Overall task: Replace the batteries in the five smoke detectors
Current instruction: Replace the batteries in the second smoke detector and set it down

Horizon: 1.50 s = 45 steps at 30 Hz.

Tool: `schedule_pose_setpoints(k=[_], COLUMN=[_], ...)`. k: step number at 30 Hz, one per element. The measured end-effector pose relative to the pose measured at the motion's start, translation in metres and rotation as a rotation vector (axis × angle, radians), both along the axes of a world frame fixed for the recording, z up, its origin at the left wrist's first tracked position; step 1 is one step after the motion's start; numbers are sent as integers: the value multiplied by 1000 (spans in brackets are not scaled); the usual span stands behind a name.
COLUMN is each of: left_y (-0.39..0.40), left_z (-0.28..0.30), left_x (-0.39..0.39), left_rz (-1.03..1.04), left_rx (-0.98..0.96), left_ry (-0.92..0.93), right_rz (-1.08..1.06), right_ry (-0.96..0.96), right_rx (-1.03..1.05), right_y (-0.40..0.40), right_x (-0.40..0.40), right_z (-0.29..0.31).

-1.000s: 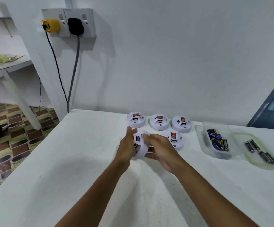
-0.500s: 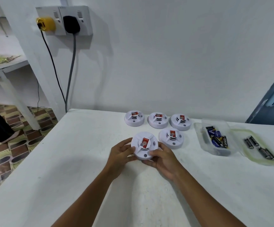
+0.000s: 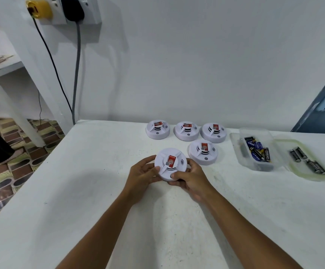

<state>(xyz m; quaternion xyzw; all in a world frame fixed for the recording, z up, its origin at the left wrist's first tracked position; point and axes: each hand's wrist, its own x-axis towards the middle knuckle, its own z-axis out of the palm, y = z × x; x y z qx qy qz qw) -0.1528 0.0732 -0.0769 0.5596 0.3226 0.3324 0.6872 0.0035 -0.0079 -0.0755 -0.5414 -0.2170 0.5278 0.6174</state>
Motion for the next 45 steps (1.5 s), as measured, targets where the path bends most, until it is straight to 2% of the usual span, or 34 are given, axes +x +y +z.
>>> schedule_pose_setpoints(k=[31,34,39,45], left_y=[-2,-2,-1,1], left_z=[-3,-4,-4,-5], left_x=[0,-1,-2,-3], left_rz=[16,17,34,26], left_rx=[34,22,-16,-76], left_ry=[-10,-28,-58,-103], right_rz=[34,65,53,60], right_ry=[-15,84,430,423], right_rx=[13,50,70,83], right_y=[-3,-5,-8,-8], right_x=[1,5,16,15], right_z=[0,2,0,0])
